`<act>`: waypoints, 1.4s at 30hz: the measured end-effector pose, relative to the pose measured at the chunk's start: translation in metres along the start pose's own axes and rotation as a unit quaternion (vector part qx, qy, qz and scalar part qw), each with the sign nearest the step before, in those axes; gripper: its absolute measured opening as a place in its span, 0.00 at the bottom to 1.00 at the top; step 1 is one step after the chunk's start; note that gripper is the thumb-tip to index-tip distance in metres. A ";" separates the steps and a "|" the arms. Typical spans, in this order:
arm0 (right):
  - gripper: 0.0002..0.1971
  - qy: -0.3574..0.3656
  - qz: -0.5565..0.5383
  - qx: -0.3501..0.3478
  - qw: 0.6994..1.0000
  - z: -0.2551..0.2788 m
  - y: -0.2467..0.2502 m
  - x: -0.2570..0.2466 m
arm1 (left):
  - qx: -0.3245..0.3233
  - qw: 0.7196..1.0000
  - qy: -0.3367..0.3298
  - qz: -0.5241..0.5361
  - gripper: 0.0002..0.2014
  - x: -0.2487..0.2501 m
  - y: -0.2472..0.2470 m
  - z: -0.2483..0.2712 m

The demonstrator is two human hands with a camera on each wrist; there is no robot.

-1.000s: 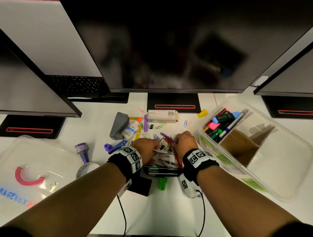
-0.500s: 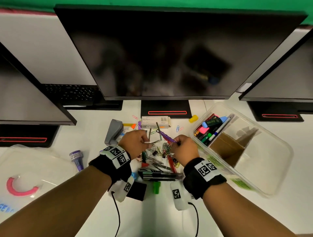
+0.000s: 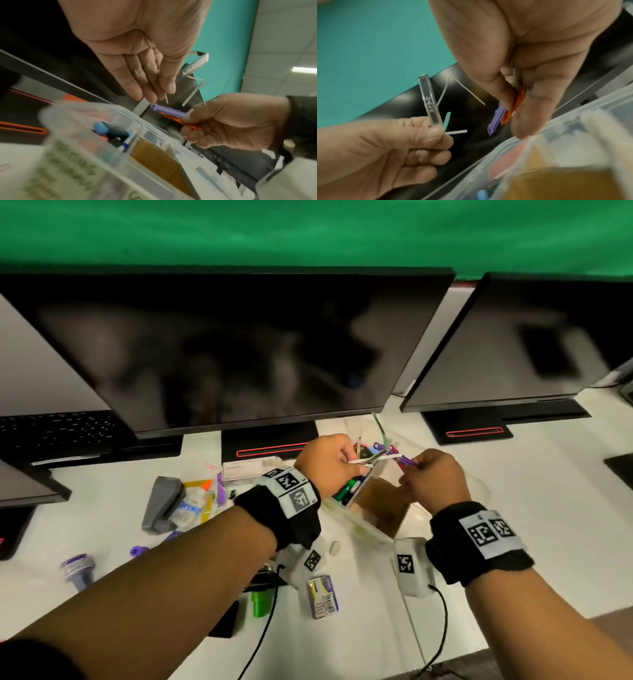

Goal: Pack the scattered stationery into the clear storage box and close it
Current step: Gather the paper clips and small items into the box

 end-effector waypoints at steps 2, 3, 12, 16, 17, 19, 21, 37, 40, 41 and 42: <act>0.07 -0.009 0.089 -0.017 0.996 -0.009 0.010 0.013 | -0.016 0.999 -0.005 -0.052 0.14 0.011 -0.024 -0.013; 0.04 -0.006 0.124 -0.024 0.992 -0.013 0.014 0.016 | -0.023 0.996 -0.016 -0.089 0.10 0.018 -0.035 -0.018; 0.12 0.056 0.304 -0.065 0.949 -0.037 0.012 -0.001 | -0.082 0.898 -0.072 -0.426 0.10 0.046 -0.069 -0.043; 0.13 0.077 0.276 -0.051 0.957 -0.042 0.008 -0.008 | -0.110 0.872 -0.093 -0.468 0.12 0.055 -0.085 -0.039; 0.12 0.074 0.270 -0.057 0.958 -0.041 0.006 -0.007 | -0.113 0.863 -0.106 -0.481 0.12 0.060 -0.092 -0.038; 0.09 0.062 0.255 -0.077 0.962 -0.039 -0.001 -0.003 | -0.130 0.846 -0.128 -0.501 0.13 0.066 -0.107 -0.035; 0.05 0.052 0.261 -0.092 0.960 -0.038 -0.005 0.001 | -0.147 0.838 -0.148 -0.505 0.13 0.070 -0.119 -0.033; 0.13 0.066 0.047 -0.058 0.995 -0.030 -0.006 -0.027 | -0.085 0.958 -0.052 -0.270 0.13 0.009 -0.017 -0.045; 0.14 0.102 0.018 -0.109 0.989 0.001 -0.038 -0.065 | -0.048 0.962 -0.029 -0.266 0.11 -0.021 0.030 -0.038; 0.15 0.115 0.022 -0.131 0.984 0.012 -0.055 -0.077 | -0.040 0.960 -0.018 -0.278 0.11 -0.035 0.045 -0.033; 0.16 0.131 0.027 -0.152 0.979 0.022 -0.070 -0.086 | -0.041 0.955 0.000 -0.295 0.11 -0.052 0.055 -0.029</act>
Point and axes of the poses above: each hand's wrist, its own z-axis away from the middle knuckle, its own y-axis out of the back of the hand, x = y × z, the point moved 10 cm from there along -z, towards the middle knuckle, and after that the axes turned 8 degrees about z, right-handed, at the moved point
